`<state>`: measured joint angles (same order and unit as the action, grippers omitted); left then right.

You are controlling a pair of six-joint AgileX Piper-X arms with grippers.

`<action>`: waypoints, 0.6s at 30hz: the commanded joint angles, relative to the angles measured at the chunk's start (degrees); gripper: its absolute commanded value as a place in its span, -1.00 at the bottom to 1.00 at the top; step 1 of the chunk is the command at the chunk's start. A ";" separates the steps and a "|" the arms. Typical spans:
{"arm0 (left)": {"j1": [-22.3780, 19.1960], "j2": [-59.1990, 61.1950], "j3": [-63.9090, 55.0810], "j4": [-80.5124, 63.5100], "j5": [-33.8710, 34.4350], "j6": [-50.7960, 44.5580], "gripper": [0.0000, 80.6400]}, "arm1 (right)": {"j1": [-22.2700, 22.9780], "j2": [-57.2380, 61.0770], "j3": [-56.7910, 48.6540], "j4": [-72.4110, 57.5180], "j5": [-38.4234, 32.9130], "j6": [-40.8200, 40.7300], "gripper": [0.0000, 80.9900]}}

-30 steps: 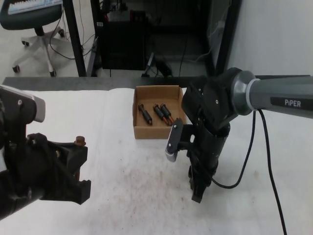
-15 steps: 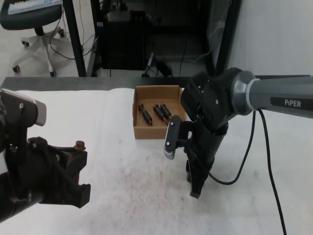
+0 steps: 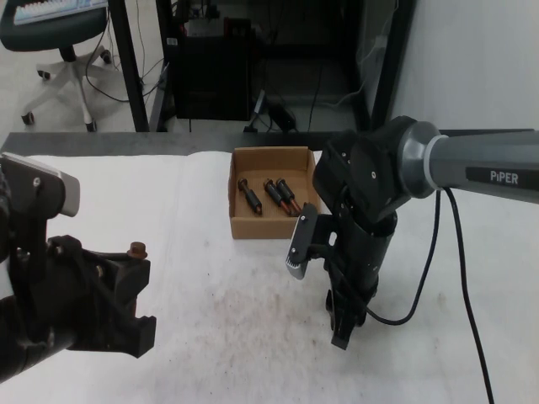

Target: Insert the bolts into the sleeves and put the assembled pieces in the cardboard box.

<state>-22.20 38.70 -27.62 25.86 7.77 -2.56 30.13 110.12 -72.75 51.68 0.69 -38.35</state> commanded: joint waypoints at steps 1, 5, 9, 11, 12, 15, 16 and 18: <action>0.09 -0.58 -0.18 -0.35 0.06 0.00 -0.99 | -0.01 -0.08 -0.18 0.02 0.86 0.24 0.08; 0.09 -0.58 -0.18 -0.35 0.06 0.00 -0.99 | -0.13 -0.08 -0.18 -1.36 1.02 0.24 0.01; 0.09 -0.58 -0.18 -0.35 0.06 0.00 -0.99 | -0.13 -0.08 -0.18 -2.86 0.90 0.24 -0.05; 0.09 -0.58 -0.18 -0.35 0.06 0.00 -0.99 | -0.13 -0.08 -0.18 -3.16 0.90 0.24 -0.05; 0.09 -0.58 -0.18 -0.35 0.06 0.00 -0.99 | -0.13 -0.08 -0.18 -3.19 0.90 0.24 -0.05; 0.09 -0.58 -0.18 -0.11 0.06 0.00 -0.99 | -0.13 -0.08 -0.18 -3.34 0.90 0.24 -0.05; 0.09 -0.58 -0.18 0.06 0.06 0.00 -0.99 | -0.13 -0.08 -0.18 -3.34 0.90 0.24 -0.05; 0.09 -0.58 -0.18 0.25 0.06 0.00 -0.99 | -0.13 -0.08 -0.18 -3.16 0.90 0.24 -0.05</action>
<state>-22.20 38.70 -27.62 26.10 7.77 -2.56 30.13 110.12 -72.75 48.60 1.73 -38.35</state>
